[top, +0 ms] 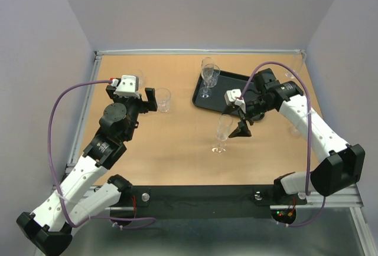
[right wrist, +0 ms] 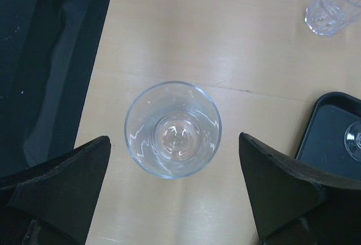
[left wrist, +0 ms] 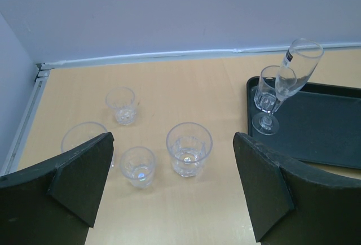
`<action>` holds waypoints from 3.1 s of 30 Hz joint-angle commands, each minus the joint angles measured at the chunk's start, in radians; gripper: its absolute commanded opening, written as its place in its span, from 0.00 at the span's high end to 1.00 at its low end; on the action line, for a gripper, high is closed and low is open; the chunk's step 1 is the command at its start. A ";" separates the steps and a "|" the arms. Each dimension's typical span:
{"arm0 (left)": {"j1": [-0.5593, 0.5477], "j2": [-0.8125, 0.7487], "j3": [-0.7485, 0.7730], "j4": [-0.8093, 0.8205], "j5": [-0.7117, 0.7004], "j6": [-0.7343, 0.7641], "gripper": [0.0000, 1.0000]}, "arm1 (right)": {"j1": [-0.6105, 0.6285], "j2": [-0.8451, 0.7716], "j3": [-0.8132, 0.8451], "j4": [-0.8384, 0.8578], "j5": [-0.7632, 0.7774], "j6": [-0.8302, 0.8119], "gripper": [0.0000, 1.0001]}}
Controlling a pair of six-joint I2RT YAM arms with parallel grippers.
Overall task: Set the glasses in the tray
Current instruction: Grab a glass with a robot arm, then place the glass into the tray
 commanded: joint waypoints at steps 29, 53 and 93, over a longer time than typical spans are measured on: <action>0.008 0.005 -0.014 0.055 -0.013 0.008 0.01 | 0.087 0.009 0.079 0.022 0.021 0.043 0.53; 0.008 0.004 -0.017 0.057 -0.015 0.008 0.01 | -0.047 0.061 0.389 0.054 0.097 0.336 0.65; 0.017 0.007 -0.025 0.065 -0.033 0.014 0.01 | -0.179 0.665 0.797 0.685 0.476 0.807 0.62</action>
